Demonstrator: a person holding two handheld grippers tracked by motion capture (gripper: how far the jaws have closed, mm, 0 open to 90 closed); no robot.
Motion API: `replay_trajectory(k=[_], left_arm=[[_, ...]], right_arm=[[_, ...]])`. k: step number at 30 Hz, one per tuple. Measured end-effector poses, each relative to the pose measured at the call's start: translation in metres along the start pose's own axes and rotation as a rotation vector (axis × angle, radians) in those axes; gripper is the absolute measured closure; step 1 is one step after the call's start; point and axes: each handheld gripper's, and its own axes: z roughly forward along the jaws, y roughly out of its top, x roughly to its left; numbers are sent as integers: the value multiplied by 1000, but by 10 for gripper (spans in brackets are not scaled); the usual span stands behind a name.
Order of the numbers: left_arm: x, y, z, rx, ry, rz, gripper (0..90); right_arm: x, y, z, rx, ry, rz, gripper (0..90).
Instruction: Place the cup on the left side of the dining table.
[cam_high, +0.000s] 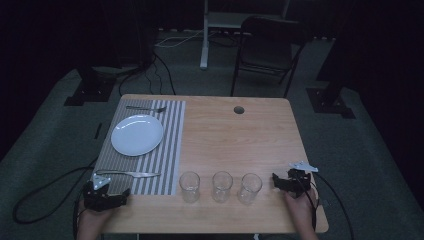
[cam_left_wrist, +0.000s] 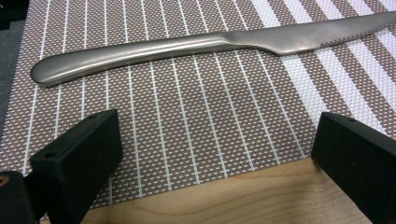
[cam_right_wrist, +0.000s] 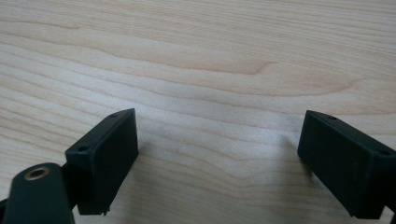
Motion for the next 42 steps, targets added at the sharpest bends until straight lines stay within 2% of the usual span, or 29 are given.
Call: replay_trajectory(k=[29,33,38,41,42], left_arm=[[3,0,-2,9,-16,23,45],[4,-1,-5,-24,-25,19,45],[4,-1,-5,-23,-17,20,45],[3,-1,-7,-31,-50,31,45],[2,-1,-7,-37,-42,35,45]], right_arm=[[0,0,0,-2,-2,1,121],[0,0,0,-2,-2,1,121],[0,0,0,-2,-2,1,121],[0,0,0,-2,-1,0,121],[0,0,0,-2,-2,1,121]])
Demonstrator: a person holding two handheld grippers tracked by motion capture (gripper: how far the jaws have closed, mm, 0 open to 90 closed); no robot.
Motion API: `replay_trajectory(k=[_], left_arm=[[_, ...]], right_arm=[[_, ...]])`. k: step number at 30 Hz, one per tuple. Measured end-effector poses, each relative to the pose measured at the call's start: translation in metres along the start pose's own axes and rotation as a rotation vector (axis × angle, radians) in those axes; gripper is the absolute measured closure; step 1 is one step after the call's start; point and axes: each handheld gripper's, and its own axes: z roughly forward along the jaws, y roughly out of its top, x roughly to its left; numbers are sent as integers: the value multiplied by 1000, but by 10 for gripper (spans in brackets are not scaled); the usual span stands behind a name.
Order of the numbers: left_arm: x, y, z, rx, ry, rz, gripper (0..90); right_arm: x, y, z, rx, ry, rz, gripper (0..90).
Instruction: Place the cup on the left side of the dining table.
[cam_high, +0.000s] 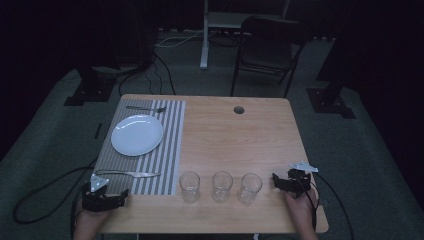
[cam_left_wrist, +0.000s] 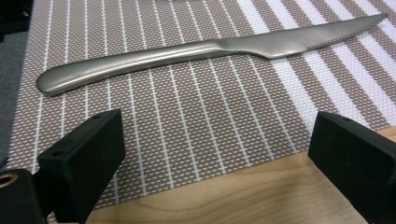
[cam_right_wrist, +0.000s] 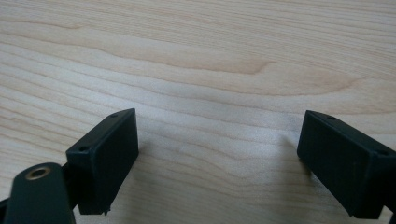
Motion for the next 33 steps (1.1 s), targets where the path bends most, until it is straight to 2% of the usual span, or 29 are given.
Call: replay_trajectory(k=[2,4,5,6,7,8,10,11,15,17,23,27,32,33], left_arm=[[-1,1,-1,3,-11,7,45],[-2,1,-1,-2,0,7,45],[-2,1,-1,-4,-16,6,45],[-2,1,-2,-8,-6,7,45],[-2,1,-2,-5,-21,8,45],[-3,1,-2,-9,-15,11,45],[-4,1,-2,-10,-37,18,45],[-5,2,-2,-13,-30,23,45],[-8,3,-2,-17,-59,37,45],[-9,3,-2,-20,-53,37,46],[-15,6,-4,-33,-96,56,46],[-20,8,-4,-26,-107,58,61],[-27,11,-5,-29,-113,81,60],[-29,11,-6,-30,-131,85,60]], right_arm=[[0,0,0,0,0,0,121],[0,0,0,0,0,0,121],[0,0,0,0,0,0,121],[0,0,0,0,0,0,121],[0,0,0,0,0,0,121],[0,0,0,0,0,0,121],[0,0,0,0,0,0,121],[0,0,0,0,0,0,121],[0,0,0,0,0,0,121],[0,0,0,0,0,0,121],[0,0,0,0,0,0,121],[0,0,0,0,0,0,121],[0,0,0,0,0,0,121],[0,0,0,0,0,0,120]])
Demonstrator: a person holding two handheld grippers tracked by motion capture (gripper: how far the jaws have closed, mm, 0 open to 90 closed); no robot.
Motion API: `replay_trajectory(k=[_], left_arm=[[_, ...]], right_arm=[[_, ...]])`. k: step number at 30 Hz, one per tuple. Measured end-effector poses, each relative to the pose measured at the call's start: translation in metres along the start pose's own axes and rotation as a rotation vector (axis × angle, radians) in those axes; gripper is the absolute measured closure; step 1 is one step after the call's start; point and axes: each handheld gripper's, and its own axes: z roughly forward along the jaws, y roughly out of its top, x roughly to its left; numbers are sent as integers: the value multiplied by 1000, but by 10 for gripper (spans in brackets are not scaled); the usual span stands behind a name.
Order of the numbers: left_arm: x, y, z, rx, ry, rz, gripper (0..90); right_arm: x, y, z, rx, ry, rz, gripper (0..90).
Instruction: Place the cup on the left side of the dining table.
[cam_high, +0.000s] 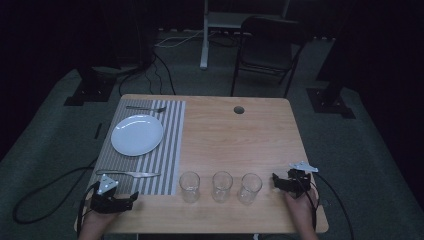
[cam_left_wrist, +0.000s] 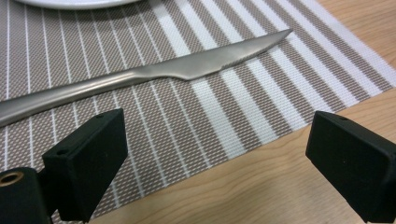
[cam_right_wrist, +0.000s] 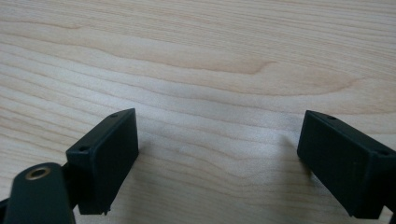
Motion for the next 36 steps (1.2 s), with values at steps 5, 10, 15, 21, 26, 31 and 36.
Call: replay_trajectory(k=[5,10,15,21,26,31,36], left_arm=[[-9,4,0,-8,-33,26,60],[-15,7,-1,-27,-46,48,60],[-21,11,-2,-42,-83,65,60],[-26,13,-3,-52,-104,78,60],[-32,17,-4,-68,-127,92,60],[-41,21,-5,-81,-148,117,60],[-47,29,-6,-104,-182,128,60]], right_arm=[[0,0,0,0,0,0,121],[0,0,0,0,0,0,121],[0,0,0,0,0,0,121],[0,0,0,0,0,0,121],[0,0,0,0,0,0,121],[0,0,0,0,0,0,121],[0,0,0,0,0,0,121]])
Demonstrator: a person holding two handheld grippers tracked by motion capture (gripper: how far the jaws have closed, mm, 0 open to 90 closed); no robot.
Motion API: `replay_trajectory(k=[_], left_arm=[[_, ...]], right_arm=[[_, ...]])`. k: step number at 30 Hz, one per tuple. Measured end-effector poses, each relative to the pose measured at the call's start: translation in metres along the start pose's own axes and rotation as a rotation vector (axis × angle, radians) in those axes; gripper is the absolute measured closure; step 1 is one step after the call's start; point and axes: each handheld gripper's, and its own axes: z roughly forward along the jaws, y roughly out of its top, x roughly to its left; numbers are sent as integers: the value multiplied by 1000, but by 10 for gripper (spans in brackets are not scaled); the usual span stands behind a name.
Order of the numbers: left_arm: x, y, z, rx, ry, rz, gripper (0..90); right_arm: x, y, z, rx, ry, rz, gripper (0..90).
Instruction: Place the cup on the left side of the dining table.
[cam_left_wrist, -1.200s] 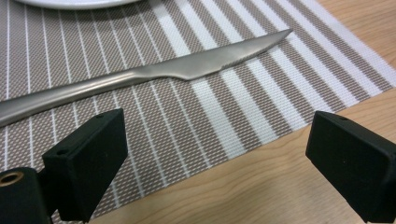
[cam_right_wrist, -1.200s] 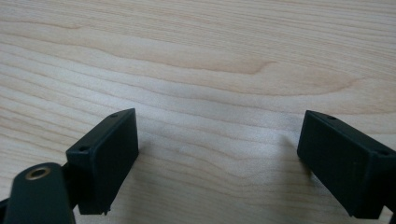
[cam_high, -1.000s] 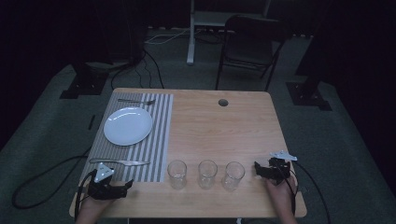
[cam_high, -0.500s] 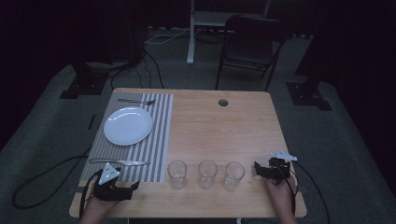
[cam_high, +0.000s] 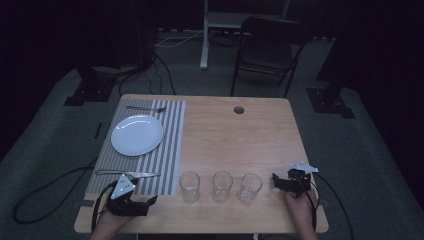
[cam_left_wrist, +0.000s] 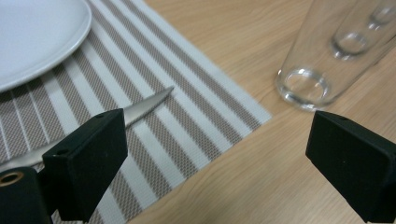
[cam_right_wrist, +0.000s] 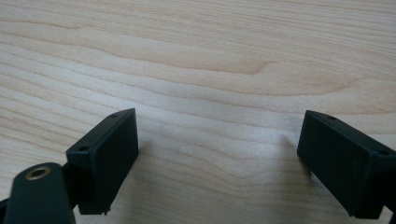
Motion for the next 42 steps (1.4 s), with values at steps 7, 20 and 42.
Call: replay_trajectory(k=[7,20,42], left_arm=[[-8,10,4,-18,-30,26,60],[-19,28,8,-42,-89,65,60],[-46,68,27,-27,-184,164,61]], right_arm=[[0,0,0,0,0,0,121],[0,0,0,0,0,0,121],[0,0,0,0,0,0,121]])
